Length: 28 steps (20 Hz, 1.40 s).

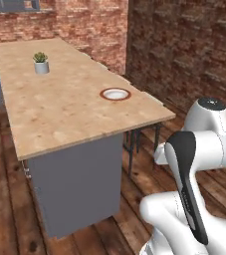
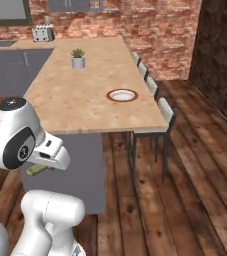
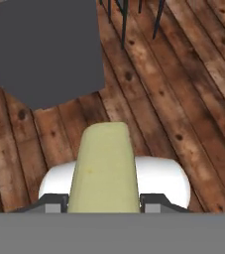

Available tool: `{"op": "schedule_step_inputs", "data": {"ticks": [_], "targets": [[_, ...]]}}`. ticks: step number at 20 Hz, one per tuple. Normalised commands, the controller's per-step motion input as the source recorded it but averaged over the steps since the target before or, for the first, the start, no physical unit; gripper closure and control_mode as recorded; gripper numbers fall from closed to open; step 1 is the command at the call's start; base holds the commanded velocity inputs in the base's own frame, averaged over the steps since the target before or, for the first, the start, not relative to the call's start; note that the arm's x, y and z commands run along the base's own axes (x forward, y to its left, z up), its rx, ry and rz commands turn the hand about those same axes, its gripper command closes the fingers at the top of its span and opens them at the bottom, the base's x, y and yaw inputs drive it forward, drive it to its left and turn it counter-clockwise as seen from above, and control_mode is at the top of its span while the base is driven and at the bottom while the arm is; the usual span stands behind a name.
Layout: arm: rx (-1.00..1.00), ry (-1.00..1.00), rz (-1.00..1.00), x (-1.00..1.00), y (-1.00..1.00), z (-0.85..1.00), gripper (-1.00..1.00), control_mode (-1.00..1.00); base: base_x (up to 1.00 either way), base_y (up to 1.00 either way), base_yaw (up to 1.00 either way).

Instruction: Retrieve the butter from the fridge and place it on a plate on the dining table. Then retrieve the butter knife by the fridge and place it near the plate.

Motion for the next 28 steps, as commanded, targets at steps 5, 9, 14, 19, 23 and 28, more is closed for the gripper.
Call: {"op": "schedule_step_inputs", "data": {"ticks": [5,9,14,19,23,28], "targets": [[0.0,0.0,0.0,0.0,0.0,0.0,1.0,1.0,0.27,-1.0,0.41],[0.0,0.0,0.0,0.0,0.0,0.0,1.0,1.0,0.23,-1.0,0.42],[0.0,0.0,0.0,0.0,0.0,0.0,1.0,1.0,0.24,-1.0,0.45],[0.0,0.0,0.0,0.0,0.0,0.0,1.0,1.0,0.24,-1.0,0.49],[0.0,0.0,0.0,0.0,0.0,0.0,1.0,1.0,0.34,-1.0,0.54],[0.0,0.0,0.0,0.0,0.0,0.0,1.0,1.0,0.34,-1.0,0.54]]}}
